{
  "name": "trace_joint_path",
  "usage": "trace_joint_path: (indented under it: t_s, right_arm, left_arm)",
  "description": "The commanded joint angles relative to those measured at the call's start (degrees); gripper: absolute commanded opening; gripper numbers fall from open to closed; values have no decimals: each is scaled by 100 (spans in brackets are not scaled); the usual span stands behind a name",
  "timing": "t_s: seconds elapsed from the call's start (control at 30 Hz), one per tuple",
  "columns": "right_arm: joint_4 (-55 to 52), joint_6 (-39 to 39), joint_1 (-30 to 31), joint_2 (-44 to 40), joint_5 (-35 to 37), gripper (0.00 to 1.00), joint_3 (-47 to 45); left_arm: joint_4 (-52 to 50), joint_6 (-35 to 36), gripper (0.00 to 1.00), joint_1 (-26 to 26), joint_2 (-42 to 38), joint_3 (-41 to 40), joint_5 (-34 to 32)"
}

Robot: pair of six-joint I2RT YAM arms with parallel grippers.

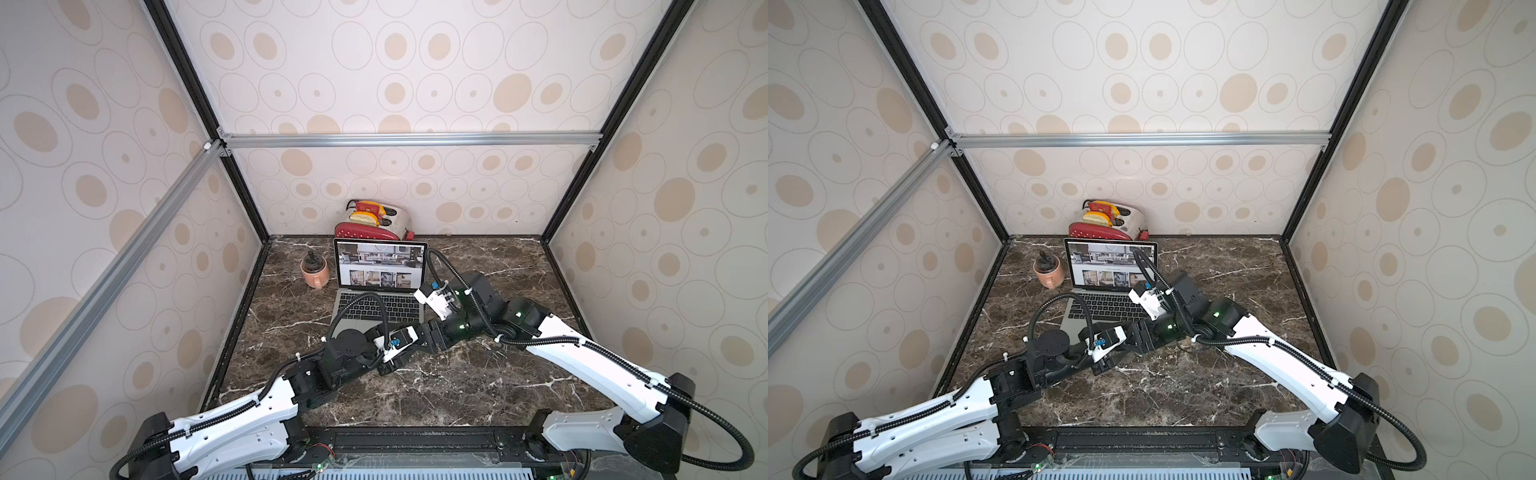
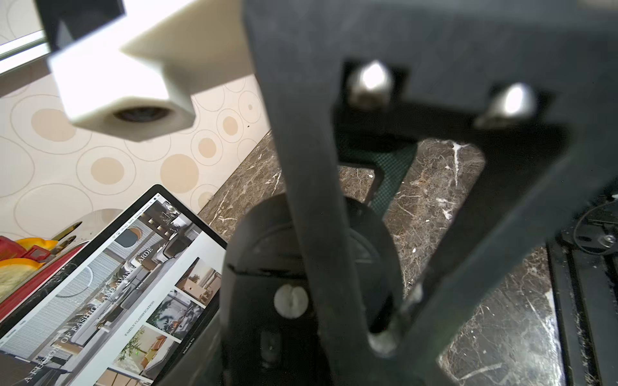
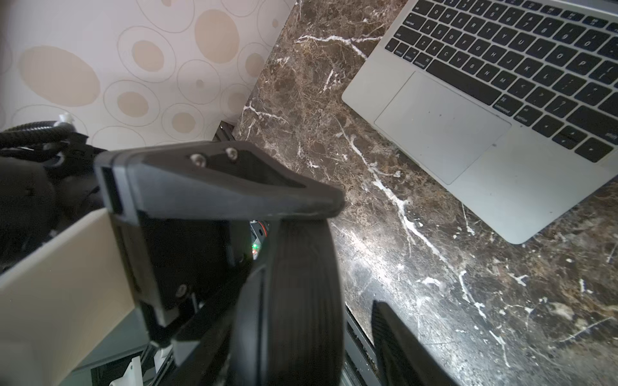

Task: Insert the wireless mouse receiver into the laptop
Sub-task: Close the lid on the mouse.

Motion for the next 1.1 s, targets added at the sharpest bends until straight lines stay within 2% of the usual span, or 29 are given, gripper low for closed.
trace_joint_path:
  t_s: [0.0, 0.2, 0.4, 0.67, 0.9, 1.07]
  right_arm:
    - [-235, -44, -9, -130, -165, 64, 142]
    - [-255, 7, -11, -103, -234, 66, 299]
    - [-236, 98, -393, -306, -466, 65, 204]
    - [-9, 295, -633, -262, -916, 56, 141]
    - [-129, 178, -632, -207, -904, 52, -127]
    - [-181, 135, -634, -87, -849, 38, -203]
  left_arm:
    - [317, -8, 0, -26, 28, 289, 9]
    - [300, -8, 0, -29, 69, 299, -1]
    - [299, -25, 0, -28, 77, 301, 57]
    - [216, -21, 0, -28, 74, 346, 97]
    - [203, -6, 0, -29, 34, 355, 88]
    - [207, -8, 0, -29, 34, 372, 92]
